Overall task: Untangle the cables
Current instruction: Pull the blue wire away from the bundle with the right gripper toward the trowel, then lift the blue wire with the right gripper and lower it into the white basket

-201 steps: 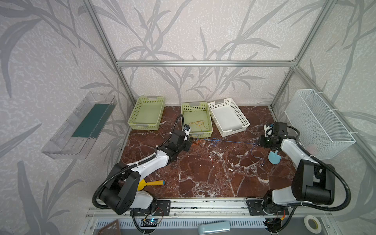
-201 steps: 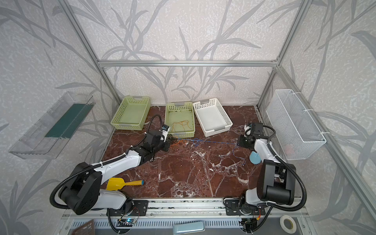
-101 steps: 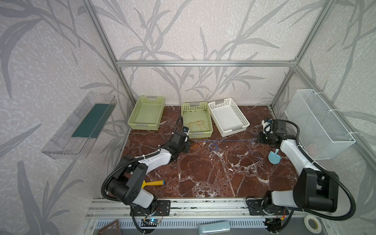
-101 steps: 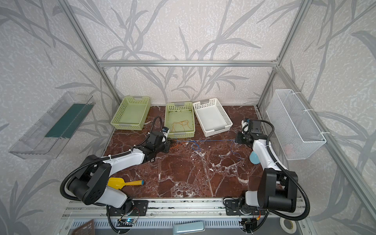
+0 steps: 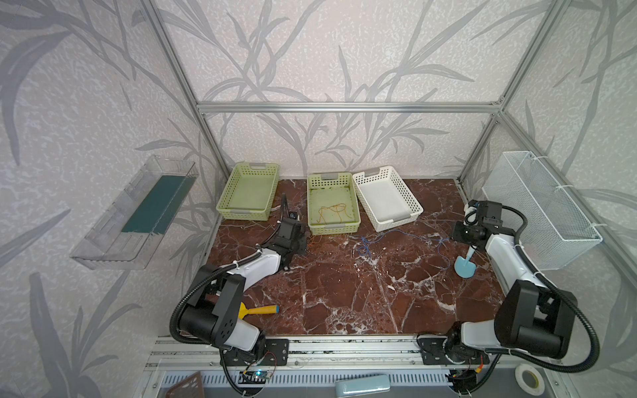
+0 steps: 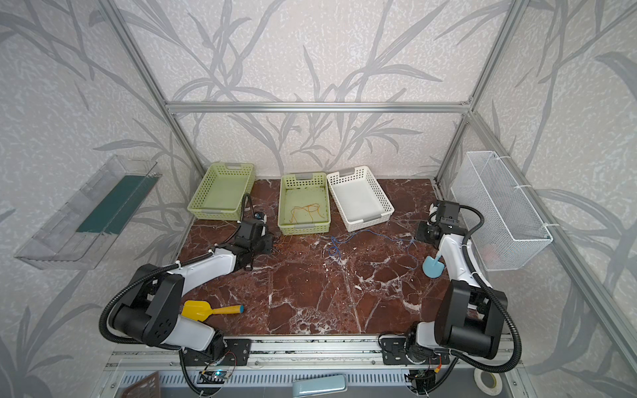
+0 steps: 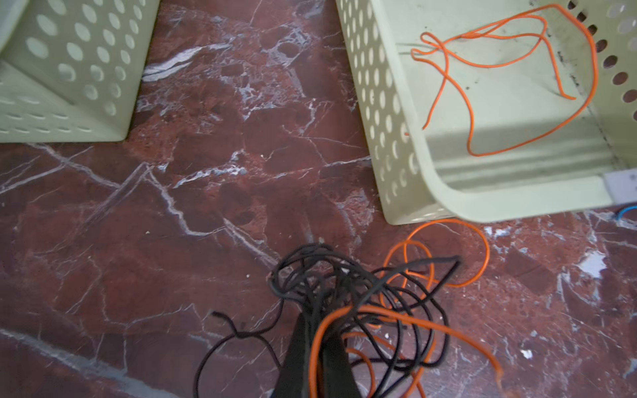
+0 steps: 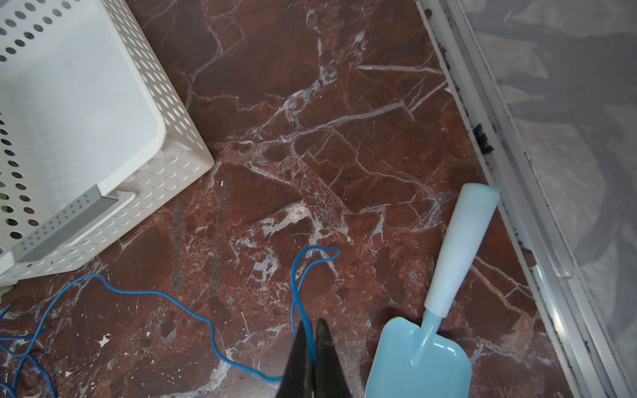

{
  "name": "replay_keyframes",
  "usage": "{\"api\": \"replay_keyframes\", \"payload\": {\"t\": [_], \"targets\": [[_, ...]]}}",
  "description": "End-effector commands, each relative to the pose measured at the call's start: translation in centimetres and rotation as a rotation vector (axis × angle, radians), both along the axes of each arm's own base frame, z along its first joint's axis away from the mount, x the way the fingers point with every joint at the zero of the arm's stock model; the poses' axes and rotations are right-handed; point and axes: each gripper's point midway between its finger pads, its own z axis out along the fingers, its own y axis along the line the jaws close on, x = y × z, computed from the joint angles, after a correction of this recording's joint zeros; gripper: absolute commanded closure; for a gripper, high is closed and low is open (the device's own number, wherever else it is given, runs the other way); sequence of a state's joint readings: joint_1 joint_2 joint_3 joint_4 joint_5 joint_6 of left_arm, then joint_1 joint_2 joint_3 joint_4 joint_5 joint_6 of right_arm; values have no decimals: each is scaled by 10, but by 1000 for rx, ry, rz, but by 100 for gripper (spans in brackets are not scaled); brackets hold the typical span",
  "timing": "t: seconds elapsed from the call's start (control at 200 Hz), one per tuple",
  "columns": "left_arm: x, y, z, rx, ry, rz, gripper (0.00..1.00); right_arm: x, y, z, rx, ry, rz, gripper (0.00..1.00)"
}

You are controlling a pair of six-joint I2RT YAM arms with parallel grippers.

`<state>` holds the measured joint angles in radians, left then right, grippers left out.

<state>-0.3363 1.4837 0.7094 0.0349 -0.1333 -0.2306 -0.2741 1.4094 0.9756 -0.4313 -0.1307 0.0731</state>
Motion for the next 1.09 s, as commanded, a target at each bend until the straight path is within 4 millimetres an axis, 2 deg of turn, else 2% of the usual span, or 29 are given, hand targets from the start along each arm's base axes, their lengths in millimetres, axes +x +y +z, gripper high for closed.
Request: {"api": "replay_keyframes", "payload": {"t": [0.0, 0.105, 0.23, 0.56, 0.69, 0.84, 0.965, 1.09], "targets": [[-3, 5, 8, -19, 2, 41, 100, 2, 4, -3, 13, 14, 39, 100], [-1, -8, 12, -44, 2, -40, 100, 6, 18, 3, 51, -30, 95, 100], [1, -36, 20, -121, -15, -174, 95, 9, 37, 26, 19, -100, 162, 100], [-2, -76, 43, -184, -118, -361, 55, 10, 97, 108, -127, -289, 353, 100], [-8, -92, 52, -154, -152, -441, 44, 9, 115, 148, -141, -392, 405, 100], [-15, -133, 75, -159, -259, -595, 36, 6, 142, 191, -148, -515, 486, 100], [-18, -171, 99, -191, -347, -708, 35, 2, 166, 225, -160, -599, 565, 100], [-13, -196, 120, -228, -405, -762, 34, -3, 183, 256, -152, -684, 617, 100]]}}
